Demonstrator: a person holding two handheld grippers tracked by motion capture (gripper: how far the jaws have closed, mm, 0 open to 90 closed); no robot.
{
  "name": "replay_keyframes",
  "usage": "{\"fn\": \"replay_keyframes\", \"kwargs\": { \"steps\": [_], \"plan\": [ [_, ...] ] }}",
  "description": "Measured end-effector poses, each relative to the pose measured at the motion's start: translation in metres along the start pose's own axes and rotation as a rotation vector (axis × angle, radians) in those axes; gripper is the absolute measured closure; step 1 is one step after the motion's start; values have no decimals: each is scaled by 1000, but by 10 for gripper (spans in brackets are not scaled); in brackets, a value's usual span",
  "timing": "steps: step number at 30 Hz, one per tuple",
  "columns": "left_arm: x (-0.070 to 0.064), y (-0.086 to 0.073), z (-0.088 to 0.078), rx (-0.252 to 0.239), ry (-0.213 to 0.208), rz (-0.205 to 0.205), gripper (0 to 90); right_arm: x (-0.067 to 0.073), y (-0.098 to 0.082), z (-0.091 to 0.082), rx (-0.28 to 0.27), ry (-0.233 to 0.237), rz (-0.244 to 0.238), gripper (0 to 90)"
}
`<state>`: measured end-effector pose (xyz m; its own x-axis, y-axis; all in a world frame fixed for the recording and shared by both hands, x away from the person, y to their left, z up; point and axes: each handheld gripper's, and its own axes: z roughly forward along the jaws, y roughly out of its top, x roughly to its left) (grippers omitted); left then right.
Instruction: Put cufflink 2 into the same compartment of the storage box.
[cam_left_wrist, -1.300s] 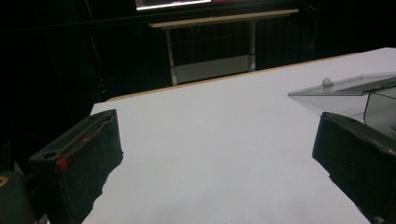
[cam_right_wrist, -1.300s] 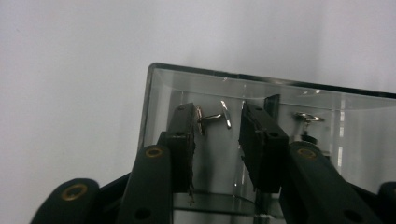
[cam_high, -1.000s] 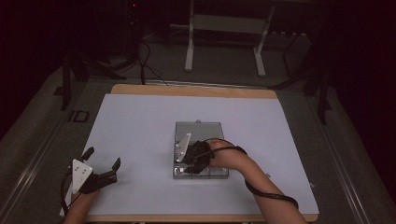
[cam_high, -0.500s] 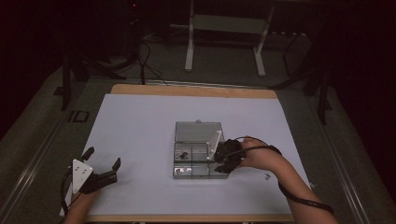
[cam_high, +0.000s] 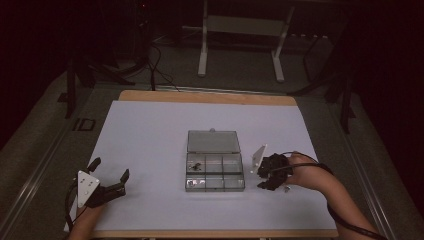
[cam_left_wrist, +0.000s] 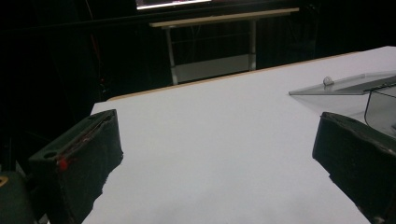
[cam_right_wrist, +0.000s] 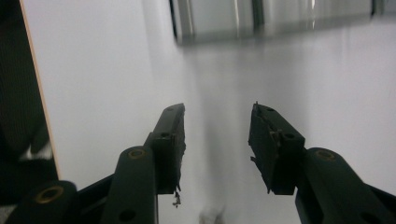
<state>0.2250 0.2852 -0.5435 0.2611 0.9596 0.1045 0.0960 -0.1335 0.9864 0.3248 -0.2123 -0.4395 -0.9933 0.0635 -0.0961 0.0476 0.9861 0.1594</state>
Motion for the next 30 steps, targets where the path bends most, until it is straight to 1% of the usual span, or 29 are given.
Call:
{"fn": "replay_keyframes", "kwargs": {
  "steps": [1, 4, 6, 9, 12, 15, 20, 21, 24, 28, 30],
  "plan": [
    [0, 0, 0, 0, 0, 0, 24, 3, -12, -2, 11, -1, 34, 542],
    [0, 0, 0, 2, 1, -1, 24, 6, -29, -3, 23, -9, 62, 536],
    [0, 0, 0, 2, 2, 1, 24, 7, -41, -3, 31, -12, 90, 531],
    [0, 0, 0, 3, 3, 0, 24, 8, -55, -1, 43, -11, 124, 528],
    [0, 0, 0, 3, 3, 1, 24, 9, -66, 4, 66, -17, 151, 518],
    [0, 0, 0, 3, 3, 0, 24, 8, -73, 11, 78, -17, 167, 512],
    [0, 0, 0, 2, 3, 2, 24, 3, -81, 25, 93, -5, 213, 501],
    [0, 0, 0, 2, 3, 1, 24, 1, -83, 27, 94, 3, 224, 501],
    [0, 0, 0, 2, 3, 1, 24, -2, -85, 34, 109, 10, 237, 502],
    [0, 0, 0, 2, 2, 1, 24, -7, -88, 40, 123, 31, 249, 562],
    [0, 0, 0, 2, 2, 1, 24, -8, -88, 42, 126, 38, 251, 562]
  ]
}}
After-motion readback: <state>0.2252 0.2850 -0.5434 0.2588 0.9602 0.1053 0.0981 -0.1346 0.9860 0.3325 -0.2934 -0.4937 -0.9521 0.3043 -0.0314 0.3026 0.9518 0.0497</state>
